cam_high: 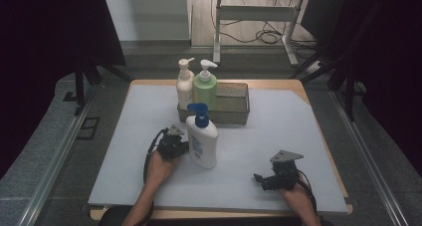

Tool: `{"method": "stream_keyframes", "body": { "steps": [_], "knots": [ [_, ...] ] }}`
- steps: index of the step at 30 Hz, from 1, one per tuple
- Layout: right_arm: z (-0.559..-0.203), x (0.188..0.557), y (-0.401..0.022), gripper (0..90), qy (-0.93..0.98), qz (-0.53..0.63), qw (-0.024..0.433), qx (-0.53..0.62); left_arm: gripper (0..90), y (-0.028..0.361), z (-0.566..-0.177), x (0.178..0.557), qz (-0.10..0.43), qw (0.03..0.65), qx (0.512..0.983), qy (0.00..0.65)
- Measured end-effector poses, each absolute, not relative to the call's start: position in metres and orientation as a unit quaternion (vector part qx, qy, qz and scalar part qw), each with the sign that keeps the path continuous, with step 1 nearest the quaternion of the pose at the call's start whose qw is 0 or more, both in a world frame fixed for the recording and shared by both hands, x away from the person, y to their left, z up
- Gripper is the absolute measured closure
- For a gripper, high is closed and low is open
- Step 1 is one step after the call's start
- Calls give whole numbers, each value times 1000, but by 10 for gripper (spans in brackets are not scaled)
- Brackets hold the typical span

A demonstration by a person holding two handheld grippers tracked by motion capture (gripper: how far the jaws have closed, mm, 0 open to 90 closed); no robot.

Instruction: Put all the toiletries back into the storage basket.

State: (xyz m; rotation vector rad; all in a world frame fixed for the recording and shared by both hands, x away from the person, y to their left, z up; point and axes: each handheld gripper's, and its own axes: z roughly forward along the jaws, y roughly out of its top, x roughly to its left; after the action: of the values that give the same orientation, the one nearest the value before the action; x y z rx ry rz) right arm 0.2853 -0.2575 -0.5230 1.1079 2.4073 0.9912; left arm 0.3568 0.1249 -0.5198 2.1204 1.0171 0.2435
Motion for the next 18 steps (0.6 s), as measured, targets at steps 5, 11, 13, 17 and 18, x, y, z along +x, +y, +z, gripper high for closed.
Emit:
{"method": "stream_keyframes", "body": {
  "steps": [5,11,13,17,18],
  "knots": [
    [-523,285,-258,23,841,346,155,387,889,115,-518,353,95,370,840,386],
    [-523,285,-258,23,841,346,156,387,889,106,-517,349,93,368,844,378],
    [-523,285,-258,23,841,346,156,386,889,101,-517,346,90,368,846,374],
    [-523,285,-258,23,841,346,156,386,889,96,-516,343,90,365,851,367],
    [-523,285,-258,23,841,346,157,386,889,96,-516,343,90,365,851,367]
  ]
}}
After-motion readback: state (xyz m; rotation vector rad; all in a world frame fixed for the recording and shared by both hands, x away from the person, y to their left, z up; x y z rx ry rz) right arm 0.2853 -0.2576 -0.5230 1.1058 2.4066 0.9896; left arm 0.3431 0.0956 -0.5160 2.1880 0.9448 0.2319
